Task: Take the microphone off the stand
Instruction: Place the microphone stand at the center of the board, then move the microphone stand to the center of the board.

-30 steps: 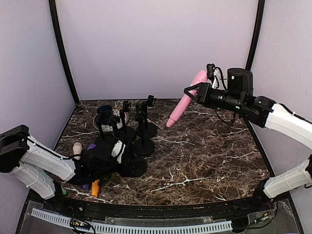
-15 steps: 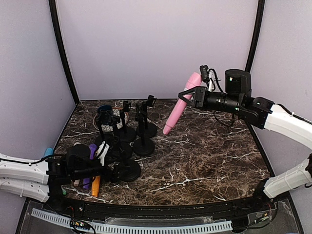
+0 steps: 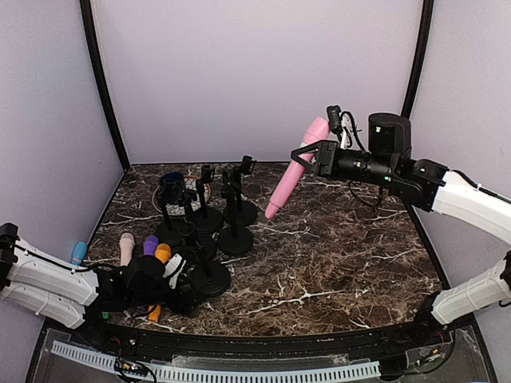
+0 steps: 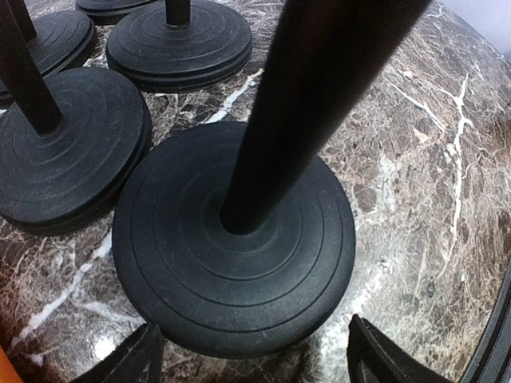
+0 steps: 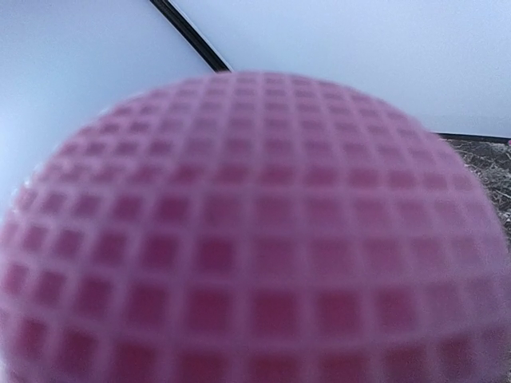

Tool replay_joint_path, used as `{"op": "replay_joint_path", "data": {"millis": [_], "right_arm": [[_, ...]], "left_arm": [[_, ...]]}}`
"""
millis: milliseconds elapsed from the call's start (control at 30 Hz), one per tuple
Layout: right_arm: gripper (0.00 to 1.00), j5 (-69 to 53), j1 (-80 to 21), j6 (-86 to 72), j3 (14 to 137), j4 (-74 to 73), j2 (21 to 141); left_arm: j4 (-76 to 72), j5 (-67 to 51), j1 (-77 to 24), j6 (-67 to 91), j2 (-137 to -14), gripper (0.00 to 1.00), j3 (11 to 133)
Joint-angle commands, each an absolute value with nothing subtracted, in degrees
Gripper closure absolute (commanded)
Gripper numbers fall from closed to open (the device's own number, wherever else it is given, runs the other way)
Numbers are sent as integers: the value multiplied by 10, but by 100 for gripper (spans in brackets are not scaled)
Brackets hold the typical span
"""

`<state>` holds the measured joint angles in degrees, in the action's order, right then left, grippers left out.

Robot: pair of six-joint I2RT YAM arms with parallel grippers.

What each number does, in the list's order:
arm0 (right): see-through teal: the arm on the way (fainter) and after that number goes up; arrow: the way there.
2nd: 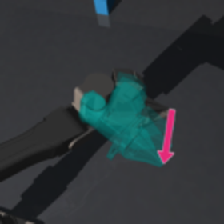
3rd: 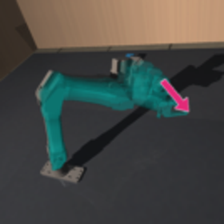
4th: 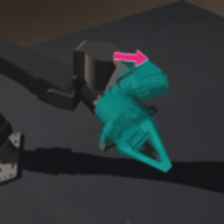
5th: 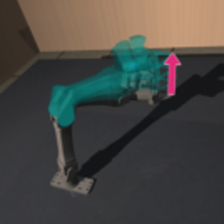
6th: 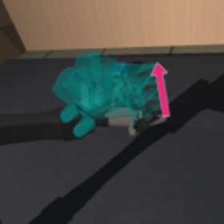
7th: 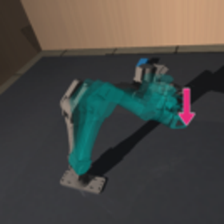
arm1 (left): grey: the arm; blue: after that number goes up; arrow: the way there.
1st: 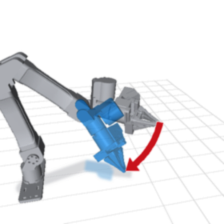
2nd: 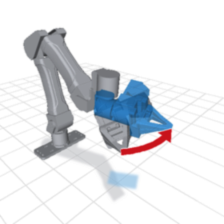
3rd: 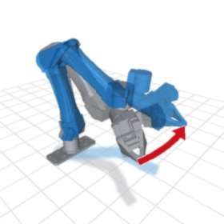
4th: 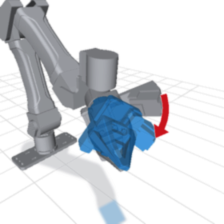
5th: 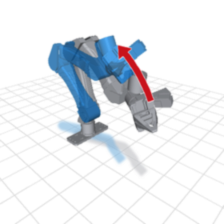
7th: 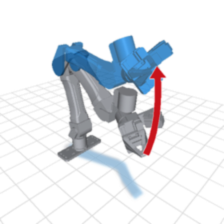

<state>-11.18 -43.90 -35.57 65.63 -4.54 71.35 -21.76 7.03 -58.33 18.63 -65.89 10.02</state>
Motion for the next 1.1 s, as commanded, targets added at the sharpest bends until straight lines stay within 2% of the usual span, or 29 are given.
{"op": "replay_joint_path", "data": {"millis": [0, 300, 533, 667, 867, 1067], "right_arm": [[77, -96, -444, -350, 650, -3, 691], [77, -91, -444, -349, 650, -3, 693], [77, -86, -444, -349, 653, -3, 692], [77, -84, -444, -346, 657, -9, 692], [76, -101, -444, -339, 664, -11, 692], [76, -133, -450, -324, 675, -3, 704]], "left_arm": [[-258, 75, -580, 193, -694, 18, 98], [-314, 81, -582, 189, -770, 17, 113], [-315, 152, -582, 199, -811, 22, 152], [-322, 154, -582, 201, -817, 24, 158], [-249, 133, -582, 198, -706, 20, 155], [-15, 168, -579, 156, -468, 10, 234]]}}
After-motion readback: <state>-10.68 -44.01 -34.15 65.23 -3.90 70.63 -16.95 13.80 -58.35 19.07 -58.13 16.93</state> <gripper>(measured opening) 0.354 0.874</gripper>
